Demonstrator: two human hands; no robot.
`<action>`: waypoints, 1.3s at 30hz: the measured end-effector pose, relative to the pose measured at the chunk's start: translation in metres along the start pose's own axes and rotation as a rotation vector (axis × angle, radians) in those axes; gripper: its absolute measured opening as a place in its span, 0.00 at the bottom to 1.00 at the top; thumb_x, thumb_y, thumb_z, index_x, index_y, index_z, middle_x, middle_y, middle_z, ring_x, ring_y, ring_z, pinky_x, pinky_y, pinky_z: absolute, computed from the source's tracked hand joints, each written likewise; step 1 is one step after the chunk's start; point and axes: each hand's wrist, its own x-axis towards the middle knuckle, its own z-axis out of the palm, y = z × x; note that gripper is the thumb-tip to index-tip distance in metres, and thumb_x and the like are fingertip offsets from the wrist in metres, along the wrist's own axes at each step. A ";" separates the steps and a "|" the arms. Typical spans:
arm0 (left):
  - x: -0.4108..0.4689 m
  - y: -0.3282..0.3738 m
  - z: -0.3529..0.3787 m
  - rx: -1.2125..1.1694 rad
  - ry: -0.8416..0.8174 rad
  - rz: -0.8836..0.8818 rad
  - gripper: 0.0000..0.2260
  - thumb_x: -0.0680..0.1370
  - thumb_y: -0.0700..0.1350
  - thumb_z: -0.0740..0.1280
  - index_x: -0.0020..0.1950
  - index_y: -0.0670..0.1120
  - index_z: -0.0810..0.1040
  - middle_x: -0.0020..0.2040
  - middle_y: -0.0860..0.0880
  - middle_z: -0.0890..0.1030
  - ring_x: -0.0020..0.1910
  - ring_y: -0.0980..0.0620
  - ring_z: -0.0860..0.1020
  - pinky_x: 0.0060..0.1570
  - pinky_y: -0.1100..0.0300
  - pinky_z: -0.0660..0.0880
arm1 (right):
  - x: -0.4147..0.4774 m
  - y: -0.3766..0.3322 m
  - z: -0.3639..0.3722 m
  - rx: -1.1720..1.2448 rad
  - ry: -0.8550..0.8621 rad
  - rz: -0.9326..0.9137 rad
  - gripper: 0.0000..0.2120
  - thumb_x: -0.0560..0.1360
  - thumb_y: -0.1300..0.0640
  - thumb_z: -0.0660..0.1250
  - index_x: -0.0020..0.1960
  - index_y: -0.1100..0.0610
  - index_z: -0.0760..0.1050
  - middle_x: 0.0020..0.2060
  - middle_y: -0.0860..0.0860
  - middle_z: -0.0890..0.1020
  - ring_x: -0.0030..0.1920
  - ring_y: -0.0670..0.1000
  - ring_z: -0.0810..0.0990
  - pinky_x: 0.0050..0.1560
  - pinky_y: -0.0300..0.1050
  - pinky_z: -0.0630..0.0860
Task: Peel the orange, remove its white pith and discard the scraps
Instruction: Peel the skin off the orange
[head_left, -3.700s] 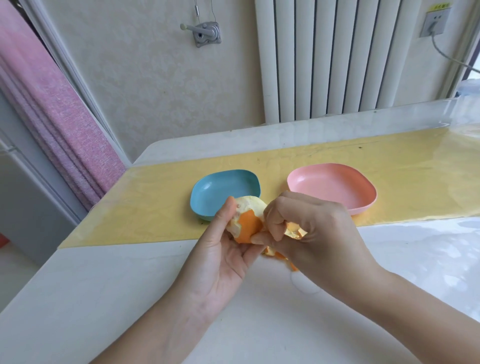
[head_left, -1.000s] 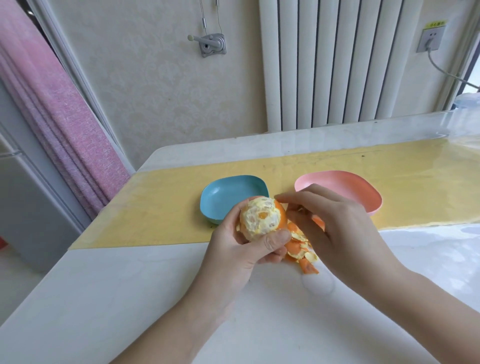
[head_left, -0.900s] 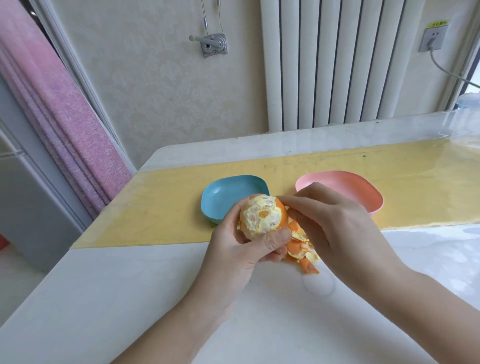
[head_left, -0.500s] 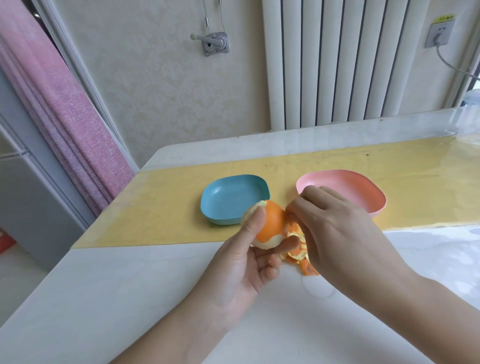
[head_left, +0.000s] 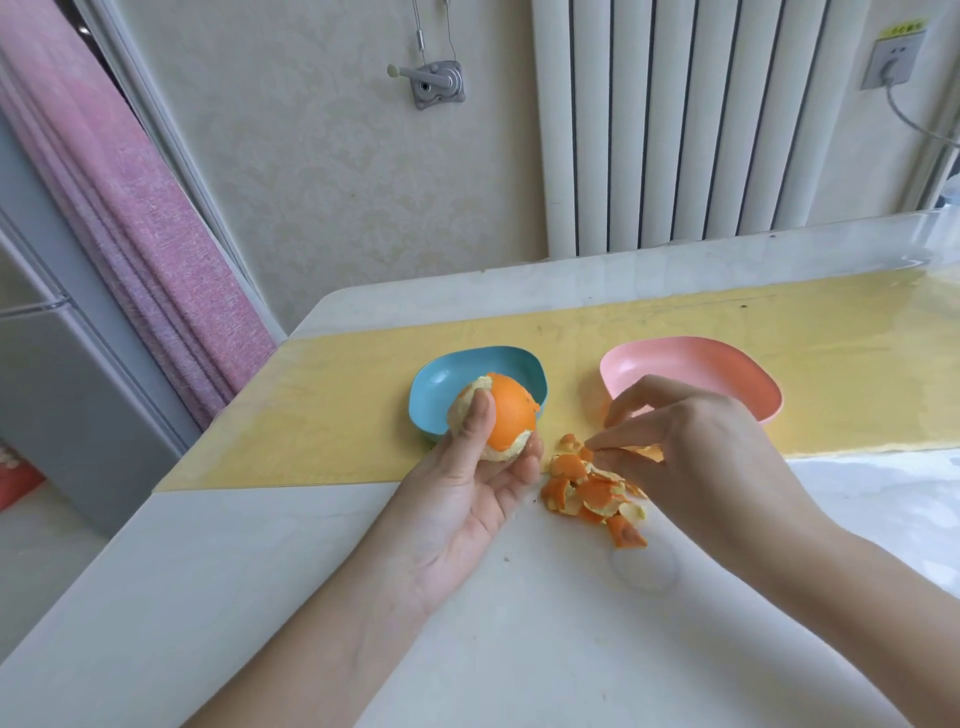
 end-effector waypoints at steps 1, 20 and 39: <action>0.001 0.001 -0.002 0.013 -0.004 0.008 0.41 0.49 0.50 0.83 0.59 0.38 0.77 0.46 0.42 0.83 0.38 0.50 0.82 0.36 0.62 0.80 | 0.000 0.001 0.000 0.019 -0.030 0.030 0.09 0.67 0.62 0.77 0.42 0.49 0.86 0.38 0.45 0.80 0.30 0.38 0.70 0.32 0.26 0.65; -0.001 -0.006 -0.004 0.666 -0.076 0.231 0.33 0.59 0.40 0.78 0.62 0.51 0.74 0.58 0.47 0.80 0.50 0.56 0.81 0.46 0.66 0.76 | 0.004 -0.002 -0.001 0.344 -0.046 0.158 0.16 0.75 0.46 0.65 0.62 0.44 0.76 0.53 0.38 0.80 0.51 0.37 0.79 0.51 0.26 0.72; -0.012 -0.004 0.004 0.800 -0.092 0.563 0.31 0.59 0.39 0.80 0.59 0.56 0.78 0.51 0.53 0.84 0.51 0.53 0.82 0.52 0.57 0.78 | -0.003 -0.024 -0.008 0.612 0.169 -0.163 0.18 0.66 0.58 0.74 0.43 0.49 0.65 0.45 0.43 0.78 0.49 0.50 0.79 0.50 0.49 0.78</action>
